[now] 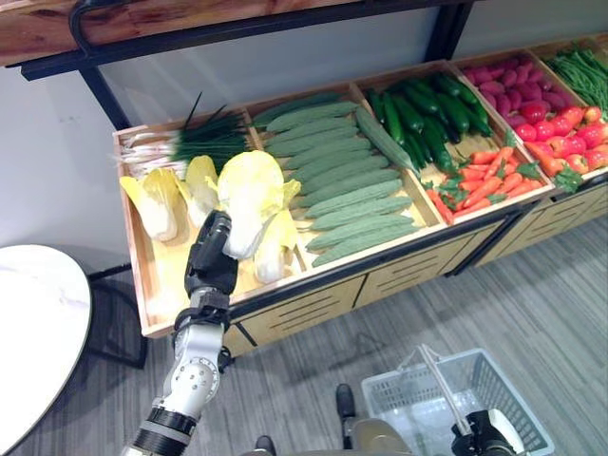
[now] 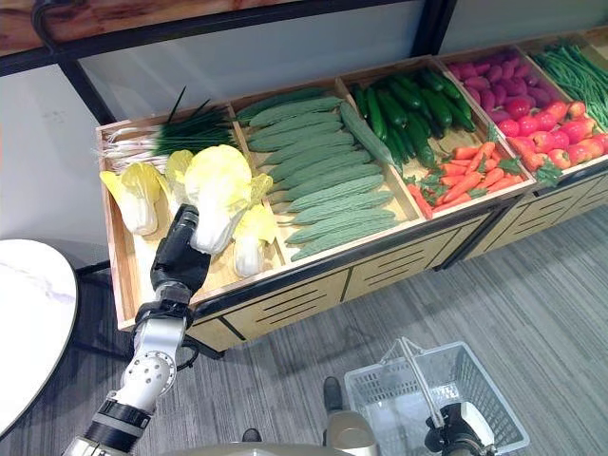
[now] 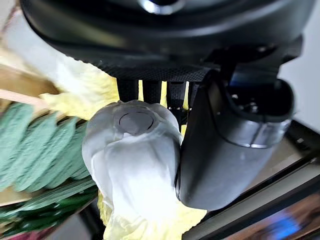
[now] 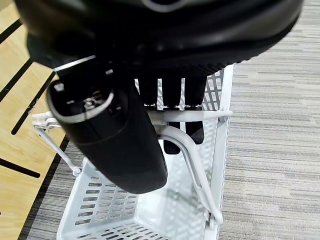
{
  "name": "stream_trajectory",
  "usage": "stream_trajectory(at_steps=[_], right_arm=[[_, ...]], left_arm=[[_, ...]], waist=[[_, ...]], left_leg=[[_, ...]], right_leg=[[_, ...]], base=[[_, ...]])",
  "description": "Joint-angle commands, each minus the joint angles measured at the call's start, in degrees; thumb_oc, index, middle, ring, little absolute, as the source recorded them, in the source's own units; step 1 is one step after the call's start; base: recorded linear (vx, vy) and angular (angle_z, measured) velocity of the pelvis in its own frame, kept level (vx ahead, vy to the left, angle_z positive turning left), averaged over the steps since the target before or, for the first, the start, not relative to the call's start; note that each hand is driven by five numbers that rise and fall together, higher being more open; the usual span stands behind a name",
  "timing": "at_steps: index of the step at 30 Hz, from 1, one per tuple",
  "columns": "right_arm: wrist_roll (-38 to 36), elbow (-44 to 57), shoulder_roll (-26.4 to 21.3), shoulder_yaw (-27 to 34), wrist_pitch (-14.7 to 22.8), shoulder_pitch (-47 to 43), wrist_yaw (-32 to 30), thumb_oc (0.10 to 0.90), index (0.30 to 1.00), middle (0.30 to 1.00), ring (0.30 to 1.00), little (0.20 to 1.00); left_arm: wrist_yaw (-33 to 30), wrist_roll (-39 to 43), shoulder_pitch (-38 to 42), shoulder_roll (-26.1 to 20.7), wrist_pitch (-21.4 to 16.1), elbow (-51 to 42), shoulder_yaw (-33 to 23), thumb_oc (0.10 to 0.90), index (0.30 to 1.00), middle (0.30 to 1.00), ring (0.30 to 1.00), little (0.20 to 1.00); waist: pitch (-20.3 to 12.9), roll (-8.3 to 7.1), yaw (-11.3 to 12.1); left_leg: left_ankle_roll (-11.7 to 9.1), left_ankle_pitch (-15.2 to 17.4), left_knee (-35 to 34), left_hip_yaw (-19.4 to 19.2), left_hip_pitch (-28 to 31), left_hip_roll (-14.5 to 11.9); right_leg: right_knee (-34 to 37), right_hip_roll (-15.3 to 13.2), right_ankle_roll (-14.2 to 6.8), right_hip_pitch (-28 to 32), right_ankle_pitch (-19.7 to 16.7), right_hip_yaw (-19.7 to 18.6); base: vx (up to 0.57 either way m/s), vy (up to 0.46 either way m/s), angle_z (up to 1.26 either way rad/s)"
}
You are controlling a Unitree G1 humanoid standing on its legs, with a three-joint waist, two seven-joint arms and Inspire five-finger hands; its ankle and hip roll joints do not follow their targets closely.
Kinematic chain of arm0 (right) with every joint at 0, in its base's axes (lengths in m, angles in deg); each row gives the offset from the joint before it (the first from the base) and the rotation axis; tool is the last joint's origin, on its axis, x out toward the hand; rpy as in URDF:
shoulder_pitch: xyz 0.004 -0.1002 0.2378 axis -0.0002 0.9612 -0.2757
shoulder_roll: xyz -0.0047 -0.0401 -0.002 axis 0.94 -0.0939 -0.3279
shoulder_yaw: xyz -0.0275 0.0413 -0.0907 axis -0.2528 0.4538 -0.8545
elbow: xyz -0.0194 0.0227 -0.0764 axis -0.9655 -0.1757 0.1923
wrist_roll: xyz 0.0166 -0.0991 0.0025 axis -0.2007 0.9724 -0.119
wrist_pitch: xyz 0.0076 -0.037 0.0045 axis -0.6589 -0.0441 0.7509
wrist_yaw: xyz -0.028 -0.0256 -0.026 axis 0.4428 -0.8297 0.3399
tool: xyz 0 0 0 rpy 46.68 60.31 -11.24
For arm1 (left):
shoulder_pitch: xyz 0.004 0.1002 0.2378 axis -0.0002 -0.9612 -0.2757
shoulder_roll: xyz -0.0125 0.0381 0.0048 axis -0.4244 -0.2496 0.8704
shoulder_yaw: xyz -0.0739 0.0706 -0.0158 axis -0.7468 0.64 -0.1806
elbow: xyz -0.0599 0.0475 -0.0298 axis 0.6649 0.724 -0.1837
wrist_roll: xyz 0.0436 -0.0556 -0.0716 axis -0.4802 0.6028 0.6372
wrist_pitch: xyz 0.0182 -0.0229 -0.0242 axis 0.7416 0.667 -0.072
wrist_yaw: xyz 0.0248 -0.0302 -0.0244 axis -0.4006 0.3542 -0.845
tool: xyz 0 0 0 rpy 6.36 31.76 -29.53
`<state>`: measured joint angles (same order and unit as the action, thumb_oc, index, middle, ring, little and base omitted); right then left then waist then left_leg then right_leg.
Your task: Get the vegetables into the basket
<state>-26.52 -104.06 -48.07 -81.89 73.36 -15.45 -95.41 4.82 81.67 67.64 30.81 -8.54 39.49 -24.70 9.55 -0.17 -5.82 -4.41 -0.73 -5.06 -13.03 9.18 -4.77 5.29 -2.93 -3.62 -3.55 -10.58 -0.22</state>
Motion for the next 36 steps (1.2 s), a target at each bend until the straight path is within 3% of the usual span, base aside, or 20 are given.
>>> stream_trajectory(at_steps=[1, 4, 6, 9, 12, 13, 14, 15, 16, 17, 18, 19, 20, 21, 27, 36], right_arm=[[1.1, -0.1, -3.4, -1.5, 0.9, -1.5, -0.9, 0.4, 0.3, 0.3, 0.3, 0.3], [1.1, -0.2, -3.4, -1.2, 0.9, -1.4, -0.8, 0.4, 0.3, 0.3, 0.3, 0.3], [0.6, -0.3, -4.0, -0.3, 0.8, -2.1, -1.1, 0.4, 0.3, 0.3, 0.3, 0.3], [-0.2, -0.6, -4.2, 0.9, 0.3, -2.4, -1.1, 0.4, 0.3, 0.3, 0.3, 0.3], [-0.9, -0.7, -4.1, 1.9, -0.1, -2.2, -1.2, 0.4, 0.3, 0.3, 0.3, 0.3], [-1.4, -0.3, -3.8, 2.1, -0.5, -2.5, -1.4, 0.4, 0.3, 0.3, 0.3, 0.3], [-1.7, 0.1, -3.6, 2.1, -0.5, -2.8, -1.5, 0.4, 0.3, 0.3, 0.3, 0.3], [-2.3, 1.0, -2.5, 1.9, -0.6, -3.0, -1.9, 0.4, 0.3, 0.3, 0.3, 0.3], [-2.3, 0.9, -2.3, 1.7, -0.6, -3.1, -2.0, 0.4, 0.3, 0.3, 0.3, 0.3], [-1.8, 1.0, -2.1, 1.3, -0.7, -3.1, -1.9, 0.4, 0.3, 0.3, 0.3, 0.3], [-1.7, 0.9, -2.1, 1.1, -0.7, -3.1, -1.9, 0.4, 0.3, 0.3, 0.3, 0.3], [-1.5, 0.3, -2.0, 1.0, -0.7, -2.9, -2.0, 0.4, 0.3, 0.3, 0.3, 0.3], [-1.8, -0.1, -1.9, 1.3, -0.6, -2.8, -2.0, 0.4, 0.3, 0.3, 0.3, 0.3], [-2.2, 0.2, -1.6, 1.4, -0.4, -1.9, -2.2, 0.4, 0.3, 0.3, 0.3, 0.3], [-2.1, 1.0, -1.7, 1.2, 0.0, -0.8, -2.2, 0.4, 0.3, 0.3, 0.3, 0.3], [-3.6, 7.8, -5.4, 3.5, 1.2, 3.3, -5.3, 0.4, 0.3, 0.3, 0.3, 0.3]], left_arm=[[6.3, -0.3, 3.4, -2.9, -1.5, -3.7, -0.1, 0.4, 0.3, 0.3, 0.3, 0.3], [7.2, 0.4, 3.0, -2.5, -0.8, -3.6, 0.6, 0.4, 0.3, 0.3, 0.3, 0.3], [8.0, 0.5, 3.9, -2.5, -0.8, -4.0, 1.3, 0.4, 0.3, 0.3, 0.3, 0.3], [8.1, 0.4, 4.7, -2.7, -0.8, -4.1, 2.0, 0.4, 0.3, 0.3, 0.3, 0.3], [7.9, -0.4, 5.7, -2.9, -1.0, -4.2, 3.1, 0.4, 0.3, 0.3, 0.3, 0.3], [7.8, -1.0, 6.2, -3.0, -1.3, -4.3, 3.5, 0.4, 0.3, 0.3, 0.3, 0.3], [7.7, -1.0, 6.4, -3.1, -1.4, -4.2, 3.5, 0.4, 0.3, 0.3, 0.3, 0.3], [7.6, -1.7, 6.7, -4.2, -1.3, -4.5, 3.3, 0.4, 0.3, 0.3, 0.3, 0.3], [7.7, -1.7, 6.8, -4.6, -1.3, -4.8, 3.2, 0.4, 0.3, 0.3, 0.3, 0.3], [7.8, -1.9, 6.6, -5.3, -1.3, -5.8, 2.8, 0.4, 0.3, 0.3, 0.3, 0.3], [7.9, -2.1, 6.5, -5.4, -1.3, -6.3, 2.3, 0.4, 0.3, 0.3, 0.3, 0.3], [7.6, -2.3, 6.0, -5.8, -1.5, -7.8, 1.8, 0.4, 0.3, 0.3, 0.3, 0.3], [7.6, -2.4, 5.8, -6.0, -1.4, -8.6, 1.5, 0.4, 0.3, 0.3, 0.3, 0.3], [7.7, -2.7, 5.3, -6.3, -1.6, -9.3, 0.9, 0.4, 0.3, 0.3, 0.3, 0.3], [7.8, -3.1, 4.7, -6.2, -1.8, -7.9, -0.1, 0.4, 0.3, 0.3, 0.3, 0.3], [8.6, -1.1, 6.2, -3.6, -1.2, -7.4, 3.0, 0.4, 0.3, 0.3, 0.3, 0.3]], waist=[[-3.3, -2.31, -1.0], [-3.5, -2.36, -1.2], [-2.0, -3.47, -0.8], [-1.4, -3.94, -0.6], [-0.6, -4.55, -1.4], [0.2, -4.83, -1.9], [0.5, -4.77, -2.1], [1.4, -3.67, -1.5], [1.5, -3.23, -1.1], [1.5, -2.13, -0.3], [1.3, -2.0, -0.3], [0.8, -1.53, 0.3], [0.5, -1.55, 0.5], [-0.4, -2.24, 0.9], [-1.9, -2.78, 1.0], [-1.4, -0.28, -2.6]], left_leg=[[-1.0, -0.2, 0.1, 2.0, -1.6, -2.1], [-0.6, 0.0, 0.1, 1.3, -0.5, -2.0], [0.1, 2.1, 6.8, 1.1, -3.4, -1.3], [1.3, 3.7, 8.4, -0.3, -4.7, -0.1], [2.9, 4.6, 8.3, -1.3, -4.5, 1.8], [3.4, 5.0, 8.0, -2.8, -4.2, 2.9], [3.6, 4.9, 7.7, -3.5, -4.3, 3.1], [4.1, 4.6, 7.4, -6.2, -4.8, 2.4], [4.4, 4.5, 7.0, -7.2, -4.8, 2.3], [4.4, 4.6, 5.9, -8.3, -4.5, 2.0], [4.4, 4.3, 5.3, -8.7, -4.4, 1.9], [4.8, 3.3, 4.3, -10.3, -4.6, 1.5], [4.8, 3.3, 4.1, -10.5, -4.5, 1.5], [4.2, 3.0, 4.2, -11.3, -4.3, 1.7], [2.3, 1.6, 4.3, -15.3, -3.5, -0.3], [-3.4, -5.2, 4.9, -17.2, -2.9, -7.7]], right_leg=[[-0.4, -5.5, -6.0, 2.9, 3.2, -1.8], [-0.5, -5.5, -6.0, 3.2, 3.5, -2.4], [-1.4, -6.4, -5.9, 2.9, 3.5, -3.4], [-3.5, -7.1, -7.2, 0.5, 2.8, -5.0], [-6.5, -8.2, -9.4, -2.3, -0.5, -7.3], [-6.1, -9.1, -10.9, -3.8, -4.8, -8.8], [-6.1, -9.2, -11.1, -4.9, -6.1, -9.3], [-8.1, -10.4, -9.9, -7.0, -4.5, -3.4], [-9.8, -10.9, -9.2, -7.0, -2.9, -0.2], [-14.3, -11.2, -8.6, -5.5, 1.4, 5.3], [-15.7, -11.2, -8.4, -5.0, 2.5, 5.9], [-21.6, -10.9, -7.9, -4.2, 4.9, 7.4], [-22.6, -10.5, -7.8, -3.6, 5.7, 6.9], [-18.7, -10.4, -8.0, -0.2, 5.7, 7.1], [-8.9, -9.6, -8.0, 3.1, 7.0, 8.2], [-5.5, -2.2, -3.5, 5.8, 11.4, 6.4]], base=[[0.02, 0.013, -0.07], [0.03, 0.029, -0.1], [-0.05, 0.062, -0.22], [-0.08, 0.157, -0.24], [-0.06, 0.239, -0.25], [-0.11, 0.223, -0.51], [-0.23, 0.272, -0.45], [-0.23, 0.19, -1.02], [-0.22, 0.279, -1.49], [-0.1, 0.189, -1.71], [-0.12, 0.176, -1.52], [-0.1, 0.044, -0.93], [-0.06, -0.031, -0.79], [0.01, -0.065, -0.55], [0.02, -0.203, -0.45], [0.01, -0.276, -0.37]])
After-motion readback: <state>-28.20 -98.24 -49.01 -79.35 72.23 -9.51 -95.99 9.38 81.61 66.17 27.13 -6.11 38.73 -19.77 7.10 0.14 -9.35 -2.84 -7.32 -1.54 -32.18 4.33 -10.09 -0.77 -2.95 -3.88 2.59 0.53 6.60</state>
